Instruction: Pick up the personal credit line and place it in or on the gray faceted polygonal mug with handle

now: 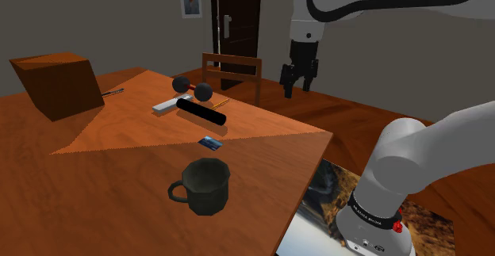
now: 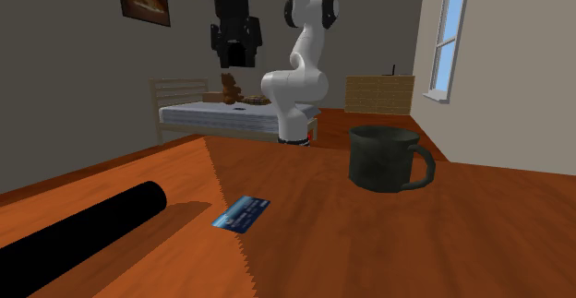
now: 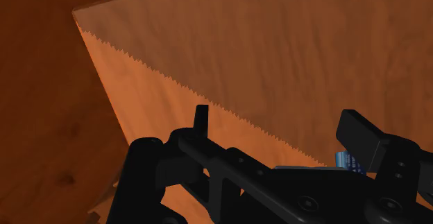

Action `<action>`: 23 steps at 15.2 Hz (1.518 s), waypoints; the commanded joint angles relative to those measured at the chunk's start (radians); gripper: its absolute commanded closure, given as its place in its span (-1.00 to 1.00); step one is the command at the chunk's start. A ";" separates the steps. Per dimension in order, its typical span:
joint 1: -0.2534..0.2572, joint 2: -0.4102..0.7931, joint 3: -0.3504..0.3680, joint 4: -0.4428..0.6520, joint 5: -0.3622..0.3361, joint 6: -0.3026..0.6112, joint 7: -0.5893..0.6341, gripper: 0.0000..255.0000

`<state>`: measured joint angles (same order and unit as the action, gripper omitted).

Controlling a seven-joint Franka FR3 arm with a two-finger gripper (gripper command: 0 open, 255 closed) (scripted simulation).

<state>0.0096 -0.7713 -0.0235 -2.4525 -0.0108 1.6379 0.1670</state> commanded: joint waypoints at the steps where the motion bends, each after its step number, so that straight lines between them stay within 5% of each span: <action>1: 0.000 0.000 0.000 0.000 0.000 0.000 0.000 -1.00; 12: 0.074 0.579 0.069 0.349 0.048 -0.002 0.000 -1.00; 23: 0.143 1.138 0.131 0.839 0.054 -0.163 0.007 -1.00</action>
<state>0.1455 0.3037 0.1028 -1.6722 0.0446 1.4927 0.1734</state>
